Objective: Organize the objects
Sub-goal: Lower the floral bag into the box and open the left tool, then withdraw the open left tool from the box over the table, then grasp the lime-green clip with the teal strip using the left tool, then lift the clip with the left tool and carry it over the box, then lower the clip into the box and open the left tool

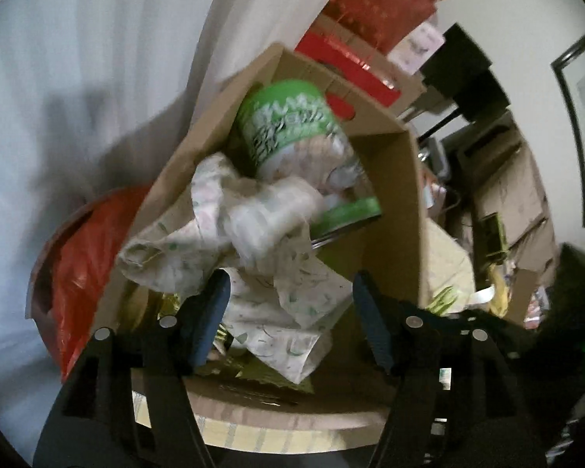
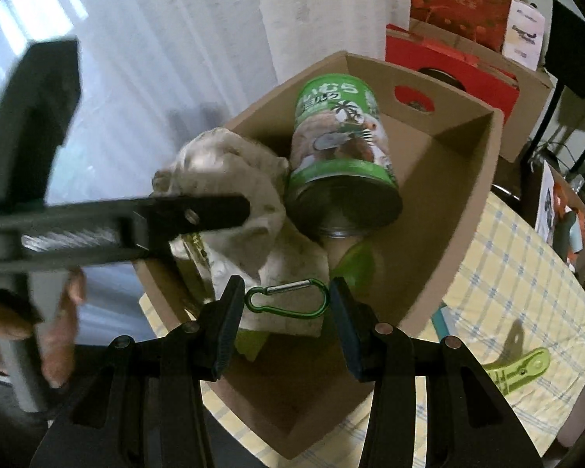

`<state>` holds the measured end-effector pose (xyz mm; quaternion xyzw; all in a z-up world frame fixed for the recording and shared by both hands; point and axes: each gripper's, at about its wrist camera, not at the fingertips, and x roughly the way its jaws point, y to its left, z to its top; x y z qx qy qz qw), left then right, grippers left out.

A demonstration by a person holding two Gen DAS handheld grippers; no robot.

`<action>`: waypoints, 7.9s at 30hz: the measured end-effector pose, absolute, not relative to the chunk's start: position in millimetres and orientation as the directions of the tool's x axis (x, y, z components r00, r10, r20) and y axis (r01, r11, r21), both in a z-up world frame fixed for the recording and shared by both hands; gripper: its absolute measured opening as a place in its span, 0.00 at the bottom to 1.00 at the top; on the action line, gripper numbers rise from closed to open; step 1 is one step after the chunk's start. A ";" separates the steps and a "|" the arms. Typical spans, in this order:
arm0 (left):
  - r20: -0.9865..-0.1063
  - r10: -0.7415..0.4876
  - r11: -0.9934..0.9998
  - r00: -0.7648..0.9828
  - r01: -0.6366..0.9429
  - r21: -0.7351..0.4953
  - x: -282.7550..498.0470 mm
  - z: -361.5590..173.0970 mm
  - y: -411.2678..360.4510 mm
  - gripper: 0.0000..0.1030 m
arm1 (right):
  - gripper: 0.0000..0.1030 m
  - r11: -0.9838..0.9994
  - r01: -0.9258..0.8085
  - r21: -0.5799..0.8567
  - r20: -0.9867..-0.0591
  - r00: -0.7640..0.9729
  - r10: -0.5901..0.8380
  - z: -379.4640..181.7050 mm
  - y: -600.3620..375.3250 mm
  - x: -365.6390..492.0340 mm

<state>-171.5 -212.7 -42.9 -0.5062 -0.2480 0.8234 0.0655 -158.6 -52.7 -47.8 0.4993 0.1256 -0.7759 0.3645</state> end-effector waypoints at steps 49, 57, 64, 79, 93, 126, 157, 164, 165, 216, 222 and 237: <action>-0.767 0.282 -0.952 -0.576 -0.067 -0.300 -139.6 19.8 -133.7 0.99 | 0.93 -0.892 0.446 0.076 -0.794 -0.514 -0.325 4.0 84.2 -150.6; -0.772 0.277 -0.959 -0.572 -0.121 -0.255 -131.5 20.9 -102.8 1.00 | 0.99 -0.915 0.396 0.078 -0.784 -0.543 -0.301 9.8 117.2 -145.7; -0.778 0.283 -0.959 -0.560 -0.163 -0.232 -128.6 17.0 -72.4 1.00 | 0.99 -0.937 0.342 0.064 -0.781 -0.567 -0.260 7.3 148.7 -138.3; -0.777 0.298 -0.953 -0.555 -0.221 -0.208 -122.0 8.7 -21.8 1.00 | 0.99 -0.964 0.258 0.064 -0.781 -0.589 -0.209 -4.8 201.1 -124.8; -0.791 0.338 -0.933 -0.510 -0.291 -0.211 -119.5 -13.4 25.1 1.00 | 0.99 -0.982 0.149 0.118 -0.788 -0.588 -0.184 -36.3 257.2 -118.7; -0.836 0.336 -0.895 -0.434 -0.423 -0.140 -214.0 -87.4 139.5 0.77 | 0.67 -0.969 0.119 0.215 -0.843 -0.479 -0.245 -107.3 281.7 -113.8; -0.808 0.422 -0.896 -0.410 -0.324 -0.303 -215.9 -72.4 120.8 0.35 | 0.67 -0.831 0.071 0.551 -0.728 -0.446 -0.521 -120.4 287.2 -121.1; -0.786 0.449 -0.888 -0.426 -0.312 -0.338 -201.9 -63.1 106.8 0.35 | 0.64 -0.717 -0.051 0.695 -0.627 -0.533 -0.569 -125.8 308.6 -127.5; -0.784 0.452 -0.887 -0.425 -0.307 -0.346 -201.5 -63.0 105.4 0.35 | 0.63 -0.709 -0.066 0.702 -0.622 -0.541 -0.566 -126.4 311.0 -128.2; -0.594 0.418 -0.819 -0.687 -0.002 -0.574 -191.1 49.6 -119.4 0.33 | 0.29 -0.756 0.316 0.574 -0.663 -0.363 -0.655 20.9 81.7 -252.8; -0.611 0.437 -0.775 -0.660 0.068 -0.628 -206.4 15.1 -136.6 0.33 | 0.29 -0.783 0.301 0.544 -0.715 -0.321 -0.621 -3.4 54.5 -281.2; -0.613 0.473 -0.733 -0.632 0.103 -0.672 -213.0 -21.6 -149.1 0.31 | 0.30 -0.841 0.319 0.437 -0.804 -0.280 -0.524 -41.6 9.2 -326.6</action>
